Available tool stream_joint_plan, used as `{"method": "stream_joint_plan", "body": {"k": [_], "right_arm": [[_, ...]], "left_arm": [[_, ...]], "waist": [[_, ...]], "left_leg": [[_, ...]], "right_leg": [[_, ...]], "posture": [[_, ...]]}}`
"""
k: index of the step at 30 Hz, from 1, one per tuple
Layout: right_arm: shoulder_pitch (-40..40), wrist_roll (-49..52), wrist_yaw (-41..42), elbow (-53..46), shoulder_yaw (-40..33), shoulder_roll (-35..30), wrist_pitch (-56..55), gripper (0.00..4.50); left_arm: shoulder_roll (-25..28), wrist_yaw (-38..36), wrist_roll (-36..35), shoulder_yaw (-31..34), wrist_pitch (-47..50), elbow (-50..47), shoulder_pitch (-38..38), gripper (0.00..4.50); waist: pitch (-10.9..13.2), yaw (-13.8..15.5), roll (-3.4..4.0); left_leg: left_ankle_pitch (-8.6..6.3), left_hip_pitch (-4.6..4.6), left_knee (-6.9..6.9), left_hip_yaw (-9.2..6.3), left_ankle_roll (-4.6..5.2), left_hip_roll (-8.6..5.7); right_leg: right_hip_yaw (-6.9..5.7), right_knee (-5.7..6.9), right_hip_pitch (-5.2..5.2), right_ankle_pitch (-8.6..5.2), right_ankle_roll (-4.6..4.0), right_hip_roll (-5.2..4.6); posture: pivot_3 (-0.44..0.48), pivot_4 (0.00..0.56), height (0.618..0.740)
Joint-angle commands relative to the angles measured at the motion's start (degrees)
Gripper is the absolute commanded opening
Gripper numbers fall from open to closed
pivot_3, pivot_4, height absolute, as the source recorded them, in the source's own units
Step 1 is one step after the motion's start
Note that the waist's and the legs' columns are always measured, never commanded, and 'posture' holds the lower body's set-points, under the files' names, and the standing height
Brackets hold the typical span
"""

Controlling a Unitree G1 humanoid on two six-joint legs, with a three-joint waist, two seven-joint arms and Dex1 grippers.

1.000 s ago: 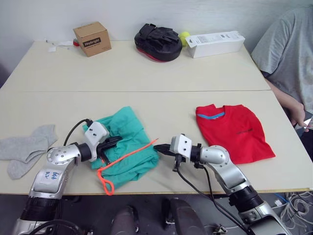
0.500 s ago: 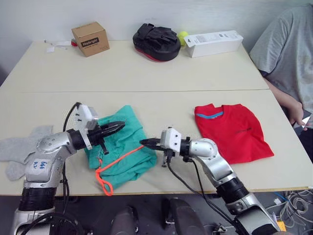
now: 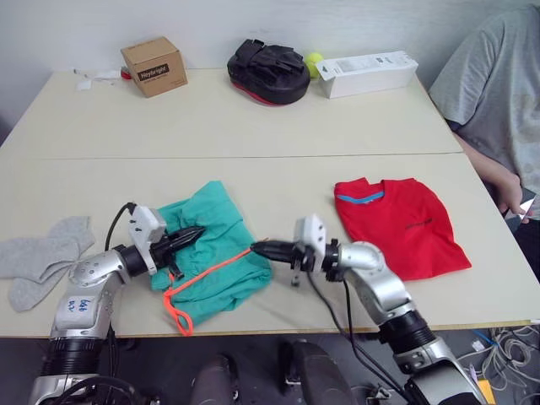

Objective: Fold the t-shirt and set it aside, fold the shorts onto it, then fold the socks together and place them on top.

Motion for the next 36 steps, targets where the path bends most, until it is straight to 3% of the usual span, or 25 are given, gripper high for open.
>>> {"method": "stream_joint_plan", "body": {"k": [1, 5, 9, 10, 17, 22, 29, 35, 36], "right_arm": [[-5.98, 6.62, -1.37, -1.59, -1.66, -2.19, 19.99, 1.62], [-16.09, 7.43, -2.26, 5.08, 1.16, -4.54, 40.35, 2.92], [-23.64, 5.63, -6.60, 16.58, 0.94, 1.21, 47.93, 4.38], [-24.71, 4.30, -7.02, 18.92, 2.15, 2.25, 48.15, 4.47], [-29.79, 1.04, -4.89, 31.50, 4.00, 10.02, 48.61, 4.47], [-31.84, 3.18, -0.98, 33.59, 4.61, 15.68, 54.59, 4.47], [-32.27, -0.07, -6.51, 40.81, 0.15, 22.51, 51.44, 4.47], [-35.16, -1.67, -9.24, 47.70, -4.88, 21.35, 46.49, 2.94], [-35.96, -1.44, -9.34, 49.01, -5.93, 21.09, 46.24, 2.94]], "left_arm": [[4.65, -3.33, -5.07, 5.94, 3.76, -4.07, 3.02, 0.00], [9.39, -6.30, -6.99, 9.24, 7.65, -6.46, 8.45, 0.00], [9.54, -6.65, -5.28, 8.93, 6.40, -8.56, 12.24, 0.00], [9.20, -6.38, -4.92, 8.58, 6.03, -8.82, 12.32, 0.00], [8.12, -5.10, 0.15, 5.73, 2.71, -7.36, 13.57, 0.00], [8.11, -5.11, 3.27, 4.80, -1.00, -4.51, 13.93, 0.00], [8.01, -5.77, 3.30, 4.66, -2.95, -3.80, 14.59, 0.00], [8.36, -6.40, 3.04, 5.07, -3.32, -4.50, 16.54, 0.00], [8.32, -6.44, 2.98, 5.04, -3.37, -4.54, 16.62, 0.00]], "waist": [[0.00, -0.08, 0.01], [0.02, -0.15, 0.03], [0.01, -0.19, 0.02], [0.01, -0.25, 0.02], [-0.09, -1.74, -0.12], [-0.09, -2.70, -0.12], [-0.08, -3.03, -0.11], [-0.06, -2.96, -0.07], [-0.05, -2.89, -0.06]], "left_leg": [[0.01, 0.02, -0.02, 0.00, 0.00, 0.01], [0.03, -0.07, -0.10, -0.01, 0.03, -0.01], [0.01, -0.25, -0.14, 0.04, 0.03, -0.02], [0.00, -0.27, -0.14, 0.04, 0.03, -0.01], [-0.01, -0.26, -0.12, 0.09, 0.07, -0.01], [0.03, -0.17, -0.28, 0.11, -0.03, 0.06], [-0.01, -0.20, -0.33, 0.12, -0.09, 0.07], [0.03, -0.15, -0.31, 0.11, -0.15, 0.07], [0.04, -0.15, -0.31, 0.10, -0.17, 0.06]], "right_leg": [[-0.01, 0.00, -0.01, 0.03, -0.05, 0.00], [-0.02, -0.01, -0.17, -0.01, -0.20, -0.05], [-0.02, -0.04, -0.36, -0.02, -0.25, -0.09], [-0.03, -0.05, -0.38, -0.03, -0.26, -0.08], [-0.02, -0.03, -0.34, 0.00, -0.23, -0.08], [-0.01, 0.00, -0.37, -0.01, -0.29, -0.01], [-0.02, -0.05, -0.40, -0.04, -0.34, -0.02], [-0.02, 0.02, -0.39, 0.00, -0.38, -0.03], [-0.02, 0.03, -0.39, 0.01, -0.40, -0.03]], "posture": [[0.000, 0.150, 0.740], [0.000, 0.150, 0.740], [0.000, 0.150, 0.740], [0.000, 0.150, 0.740], [0.000, 0.150, 0.740], [0.000, 0.150, 0.740], [0.000, 0.150, 0.740], [0.000, 0.150, 0.740], [0.000, 0.150, 0.740]]}}
